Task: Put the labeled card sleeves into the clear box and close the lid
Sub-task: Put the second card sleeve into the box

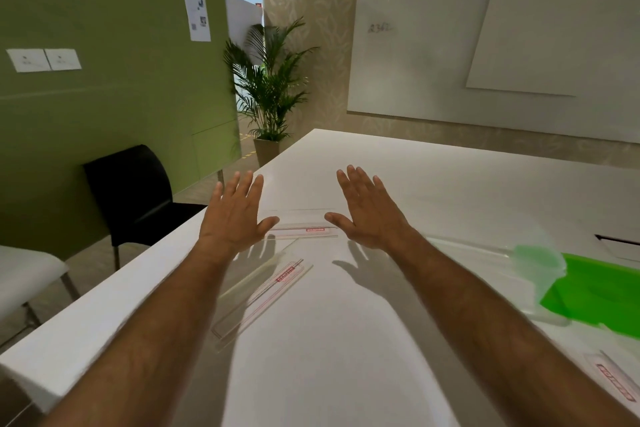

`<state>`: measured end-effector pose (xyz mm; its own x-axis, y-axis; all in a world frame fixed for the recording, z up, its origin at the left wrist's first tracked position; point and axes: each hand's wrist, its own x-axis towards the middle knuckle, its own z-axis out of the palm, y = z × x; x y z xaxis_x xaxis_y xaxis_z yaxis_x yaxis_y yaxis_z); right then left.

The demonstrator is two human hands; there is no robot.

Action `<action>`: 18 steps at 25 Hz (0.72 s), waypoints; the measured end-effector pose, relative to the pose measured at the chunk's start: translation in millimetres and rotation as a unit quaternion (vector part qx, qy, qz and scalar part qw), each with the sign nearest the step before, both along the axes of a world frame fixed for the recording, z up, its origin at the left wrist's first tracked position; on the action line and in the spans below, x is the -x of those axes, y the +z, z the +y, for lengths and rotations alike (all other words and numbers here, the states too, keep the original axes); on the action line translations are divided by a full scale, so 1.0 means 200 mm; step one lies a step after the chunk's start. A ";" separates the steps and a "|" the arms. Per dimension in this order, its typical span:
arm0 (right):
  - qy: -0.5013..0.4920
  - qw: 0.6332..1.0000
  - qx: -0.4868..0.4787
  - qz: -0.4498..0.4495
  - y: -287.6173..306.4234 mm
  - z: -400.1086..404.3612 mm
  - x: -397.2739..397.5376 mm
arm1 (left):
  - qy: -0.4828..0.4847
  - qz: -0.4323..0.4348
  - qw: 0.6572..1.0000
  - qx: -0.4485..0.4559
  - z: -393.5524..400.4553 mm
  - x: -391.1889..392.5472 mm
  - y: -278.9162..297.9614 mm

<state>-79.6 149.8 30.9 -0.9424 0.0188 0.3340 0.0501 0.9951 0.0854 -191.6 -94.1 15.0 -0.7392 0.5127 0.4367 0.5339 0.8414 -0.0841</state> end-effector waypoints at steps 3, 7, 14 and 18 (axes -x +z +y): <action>0.007 1.000 -0.002 -0.030 -0.02 -0.02 0.11 | -0.006 -0.016 1.000 0.012 0.00 0.09 -0.02; -0.001 0.998 0.022 -0.056 -0.05 -0.03 0.24 | -0.017 -0.041 0.999 0.014 0.02 0.19 -0.05; -0.036 0.995 0.017 -0.089 -0.19 -0.04 0.37 | -0.004 -0.113 0.994 0.008 0.03 0.29 -0.13; -0.051 0.996 0.014 -0.068 -0.19 -0.05 0.38 | -0.017 -0.069 0.997 0.011 0.03 0.31 -0.15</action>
<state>-156.5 138.9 -7.1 -0.9716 0.1242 0.2015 0.1408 0.9876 0.0702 -254.3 -87.6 -14.5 -0.7743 0.5459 0.3201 0.5691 0.8219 -0.0249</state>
